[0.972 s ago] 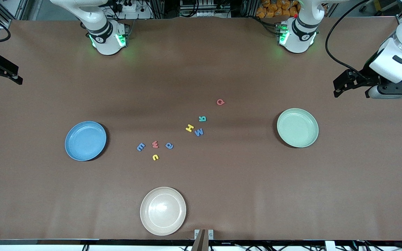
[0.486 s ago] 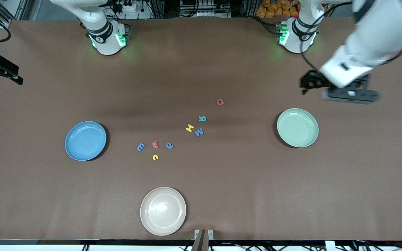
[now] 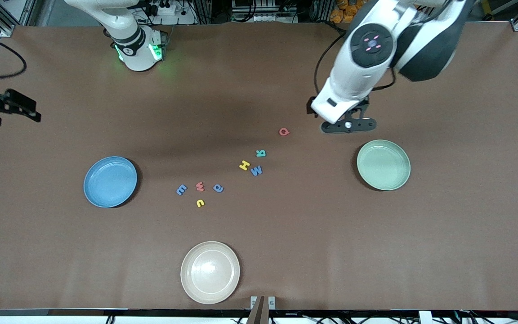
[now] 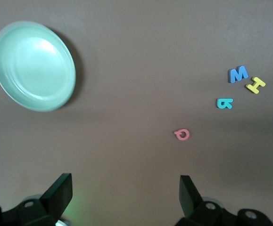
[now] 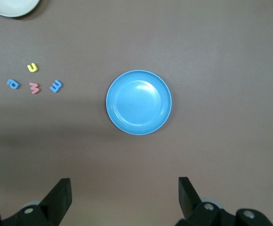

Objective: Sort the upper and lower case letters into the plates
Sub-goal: 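Reach both grippers toward the pink a and the blue E, then grasp the pink a with the left gripper and the blue E with the right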

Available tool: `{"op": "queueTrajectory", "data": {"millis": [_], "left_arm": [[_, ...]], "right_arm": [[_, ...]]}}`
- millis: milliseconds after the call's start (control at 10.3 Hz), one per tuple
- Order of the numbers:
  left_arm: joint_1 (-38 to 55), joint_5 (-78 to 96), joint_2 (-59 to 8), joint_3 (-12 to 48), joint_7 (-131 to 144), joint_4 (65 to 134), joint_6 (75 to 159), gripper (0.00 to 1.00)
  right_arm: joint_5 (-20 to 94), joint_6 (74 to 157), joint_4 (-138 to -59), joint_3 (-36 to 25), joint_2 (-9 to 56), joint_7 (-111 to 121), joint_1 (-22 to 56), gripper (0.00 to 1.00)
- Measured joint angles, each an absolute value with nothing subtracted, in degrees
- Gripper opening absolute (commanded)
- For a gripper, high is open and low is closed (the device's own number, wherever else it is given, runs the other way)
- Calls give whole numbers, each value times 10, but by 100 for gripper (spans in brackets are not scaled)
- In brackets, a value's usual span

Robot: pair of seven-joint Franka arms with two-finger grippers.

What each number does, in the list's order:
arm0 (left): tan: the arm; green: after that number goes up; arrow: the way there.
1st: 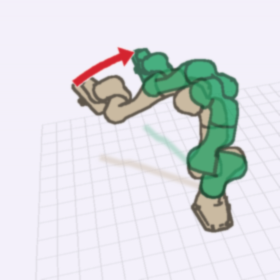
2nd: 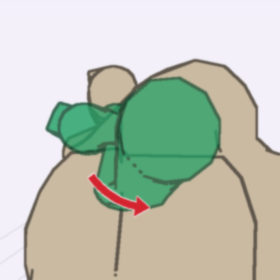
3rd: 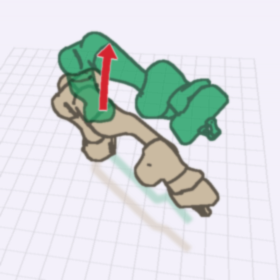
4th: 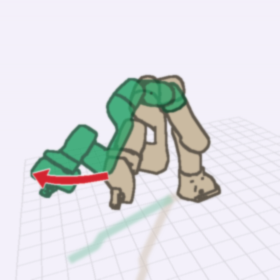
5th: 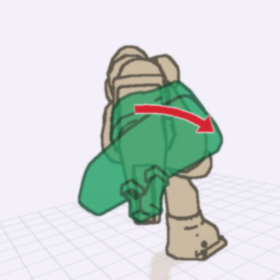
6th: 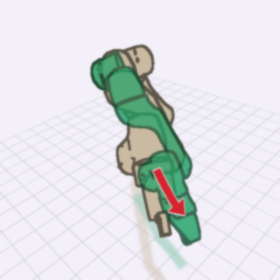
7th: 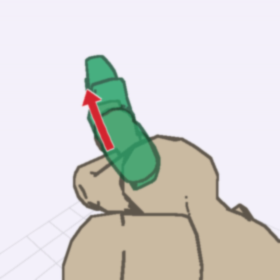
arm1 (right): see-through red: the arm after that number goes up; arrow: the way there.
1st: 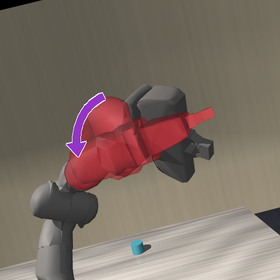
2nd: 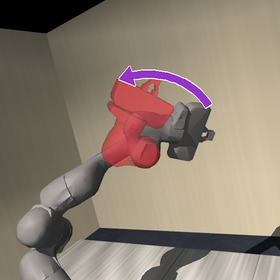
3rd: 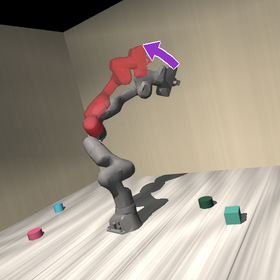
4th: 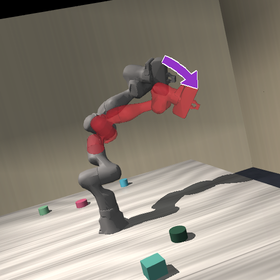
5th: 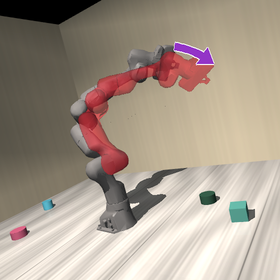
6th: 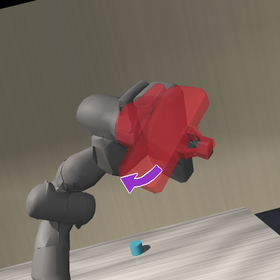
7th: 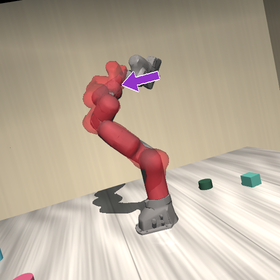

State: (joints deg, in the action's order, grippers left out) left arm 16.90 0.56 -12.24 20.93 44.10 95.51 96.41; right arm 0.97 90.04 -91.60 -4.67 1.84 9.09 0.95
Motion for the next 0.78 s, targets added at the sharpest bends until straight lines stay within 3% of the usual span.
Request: {"op": "queueTrajectory", "data": {"millis": [389, 777], "left_arm": [[252, 6, -192, 211, 668, 992, 1065, 100], [274, 6, -201, 211, 768, 1109, 1233, 100]], "right_arm": [[11, 957, -918, -45, 92, 82, 40, 100], [12, 1044, -921, -44, 168, -19, 103, 100]]}}
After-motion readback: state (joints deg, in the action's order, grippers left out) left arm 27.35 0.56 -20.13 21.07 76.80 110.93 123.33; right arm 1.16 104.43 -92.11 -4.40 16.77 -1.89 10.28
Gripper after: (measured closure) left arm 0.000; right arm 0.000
